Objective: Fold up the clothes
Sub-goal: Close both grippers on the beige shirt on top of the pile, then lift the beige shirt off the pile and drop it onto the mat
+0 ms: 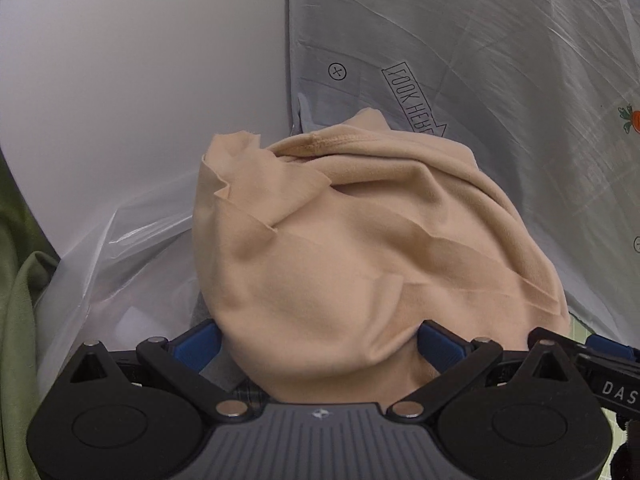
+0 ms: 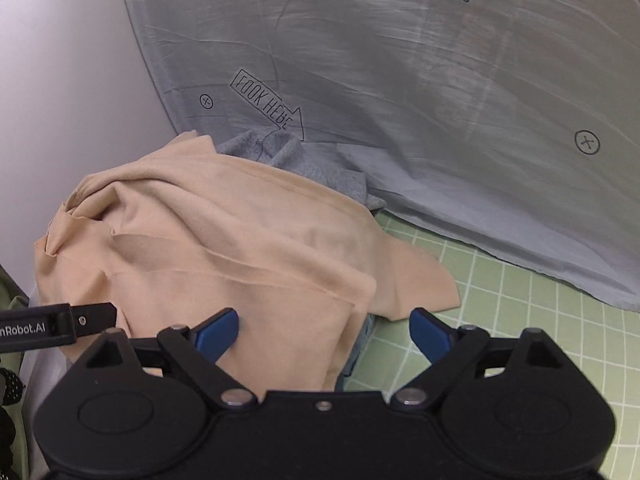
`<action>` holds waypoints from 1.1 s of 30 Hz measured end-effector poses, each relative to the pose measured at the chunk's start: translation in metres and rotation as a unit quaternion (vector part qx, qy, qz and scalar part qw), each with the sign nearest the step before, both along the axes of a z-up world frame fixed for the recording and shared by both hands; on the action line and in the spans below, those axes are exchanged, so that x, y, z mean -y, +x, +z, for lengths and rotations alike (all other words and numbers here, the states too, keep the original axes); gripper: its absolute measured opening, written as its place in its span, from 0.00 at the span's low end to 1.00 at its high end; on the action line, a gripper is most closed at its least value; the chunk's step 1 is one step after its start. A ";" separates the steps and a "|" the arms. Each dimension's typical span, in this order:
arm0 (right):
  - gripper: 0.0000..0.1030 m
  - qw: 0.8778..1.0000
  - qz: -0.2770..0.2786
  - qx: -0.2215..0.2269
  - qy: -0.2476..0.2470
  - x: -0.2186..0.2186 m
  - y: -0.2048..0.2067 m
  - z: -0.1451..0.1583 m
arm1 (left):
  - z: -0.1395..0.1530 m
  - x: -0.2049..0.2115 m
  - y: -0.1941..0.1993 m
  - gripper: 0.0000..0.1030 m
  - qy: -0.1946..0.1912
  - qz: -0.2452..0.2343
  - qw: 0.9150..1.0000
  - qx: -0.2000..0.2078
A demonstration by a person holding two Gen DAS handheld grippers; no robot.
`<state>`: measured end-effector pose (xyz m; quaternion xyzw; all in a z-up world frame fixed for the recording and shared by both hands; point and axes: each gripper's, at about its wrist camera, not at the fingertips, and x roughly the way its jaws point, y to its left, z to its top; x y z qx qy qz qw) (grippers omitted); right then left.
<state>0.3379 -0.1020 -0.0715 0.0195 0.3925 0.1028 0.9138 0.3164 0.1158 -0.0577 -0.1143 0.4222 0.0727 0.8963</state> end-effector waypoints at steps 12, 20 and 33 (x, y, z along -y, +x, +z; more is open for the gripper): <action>0.58 0.999 0.030 0.006 0.027 -0.008 0.003 0.005 | 0.000 0.004 0.011 0.89 -0.006 0.001 1.000 0.007; 0.13 0.998 0.055 0.029 0.027 -0.013 -0.013 0.011 | 0.010 0.003 -0.004 0.49 0.005 0.012 1.000 0.027; 0.08 0.992 -0.010 0.127 0.022 0.066 -0.132 0.055 | 0.067 0.078 -0.099 0.23 -0.030 -0.077 0.992 0.093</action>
